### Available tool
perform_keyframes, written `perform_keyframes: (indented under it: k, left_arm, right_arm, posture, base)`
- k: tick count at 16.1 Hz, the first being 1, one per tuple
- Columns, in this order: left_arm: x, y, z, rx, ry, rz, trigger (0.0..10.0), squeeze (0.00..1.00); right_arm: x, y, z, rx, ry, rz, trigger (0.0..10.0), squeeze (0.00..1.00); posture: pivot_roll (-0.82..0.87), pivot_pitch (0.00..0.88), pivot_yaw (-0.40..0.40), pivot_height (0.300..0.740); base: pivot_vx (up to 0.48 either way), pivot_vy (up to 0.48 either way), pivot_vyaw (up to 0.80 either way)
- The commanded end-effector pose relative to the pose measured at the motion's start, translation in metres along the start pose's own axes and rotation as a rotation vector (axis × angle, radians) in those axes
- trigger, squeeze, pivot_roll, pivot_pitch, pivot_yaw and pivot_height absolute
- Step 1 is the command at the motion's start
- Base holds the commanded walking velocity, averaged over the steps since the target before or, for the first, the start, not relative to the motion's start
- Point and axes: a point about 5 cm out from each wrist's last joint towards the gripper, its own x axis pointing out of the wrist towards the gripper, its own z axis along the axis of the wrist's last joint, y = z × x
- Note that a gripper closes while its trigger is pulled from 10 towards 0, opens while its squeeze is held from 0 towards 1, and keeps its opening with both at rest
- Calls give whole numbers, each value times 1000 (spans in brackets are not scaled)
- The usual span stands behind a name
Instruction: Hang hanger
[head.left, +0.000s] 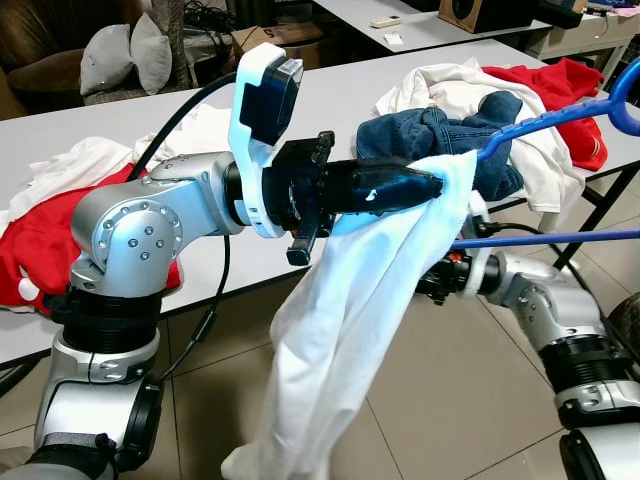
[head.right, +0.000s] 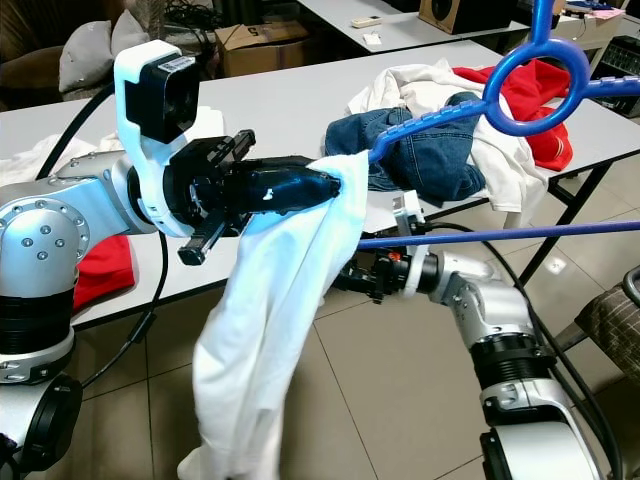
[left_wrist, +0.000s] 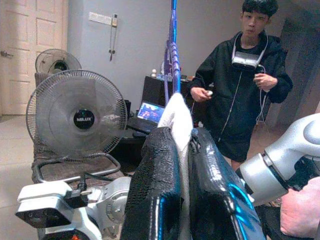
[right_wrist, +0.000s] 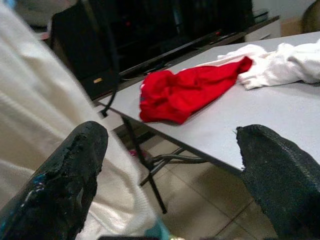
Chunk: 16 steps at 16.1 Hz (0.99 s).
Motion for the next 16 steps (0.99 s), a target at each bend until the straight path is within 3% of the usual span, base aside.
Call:
perform_keyframes:
  k: [1,7,10,13,14,15,16]
  left_arm:
    - [4,-4,9,39,2,-22,0,0]
    - [1,-2,12,42,-12,-18,0,0]
    - [3,-2,12,39,-16,-26,0,0]
    - [6,-5,13,37,-19,-58,0,0]
    - [7,-6,13,38,-19,-63,0,0]
    - [7,-7,13,39,-20,-69,0,0]
    - [7,-7,14,41,-21,-72,0,0]
  right_arm:
    - [2,3,6,-25,13,44,10000,0]
    - [5,15,2,-69,40,121,10000,0]
    - [1,15,-10,-73,107,92,10000,0]
    - [7,11,-10,-69,70,55,10000,0]
    - [9,10,-8,-65,65,54,9059,0]
    - [11,8,-7,-61,68,54,5804,0]
    - [12,6,-6,-62,69,49,4314,0]
  posture:
    - [18,0,23,740]
    - [22,0,21,740]
    - [13,0,24,740]
    - [13,0,26,740]
    - [14,0,26,740]
    - [15,0,24,740]
    - [15,0,23,740]
  base:
    - [0,0,0]
    - [0,0,0]
    - [0,0,0]
    - [0,0,0]
    - [0,0,0]
    - [0,0,0]
    - [0,0,0]
